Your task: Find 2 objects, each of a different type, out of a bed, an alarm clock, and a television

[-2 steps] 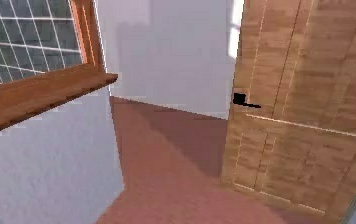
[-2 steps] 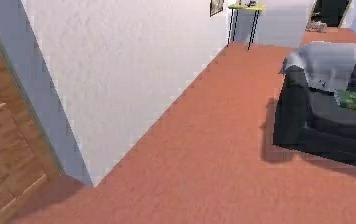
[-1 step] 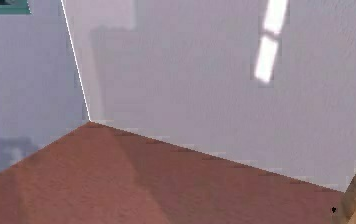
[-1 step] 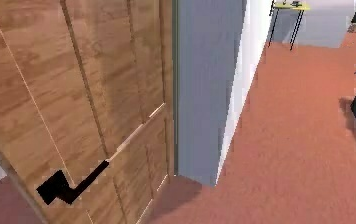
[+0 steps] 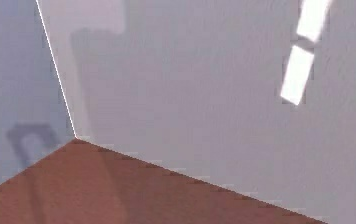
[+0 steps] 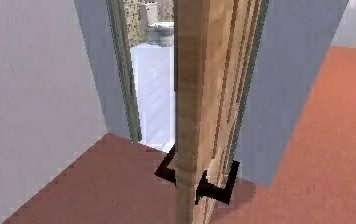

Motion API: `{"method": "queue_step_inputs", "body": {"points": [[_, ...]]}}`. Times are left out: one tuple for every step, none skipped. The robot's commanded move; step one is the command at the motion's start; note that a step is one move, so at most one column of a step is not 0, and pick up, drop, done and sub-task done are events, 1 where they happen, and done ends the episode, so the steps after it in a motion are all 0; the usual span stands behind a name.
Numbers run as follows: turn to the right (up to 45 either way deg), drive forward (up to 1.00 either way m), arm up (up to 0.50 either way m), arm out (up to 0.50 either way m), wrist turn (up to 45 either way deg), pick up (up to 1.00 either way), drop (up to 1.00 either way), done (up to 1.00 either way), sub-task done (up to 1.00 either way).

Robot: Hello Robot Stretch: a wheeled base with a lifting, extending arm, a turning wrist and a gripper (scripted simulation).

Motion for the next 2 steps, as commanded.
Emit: {"method": "queue_step_inputs", "body": {"points": [[30.0, 0.0, 0.0, 0.0, 0.0, 0.0, 0.0, 0.0, 0.0], [0.0, 0.35, 0.0, 0.0, 0.0, 0.0, 0.0, 0.0, 0.0]]}}
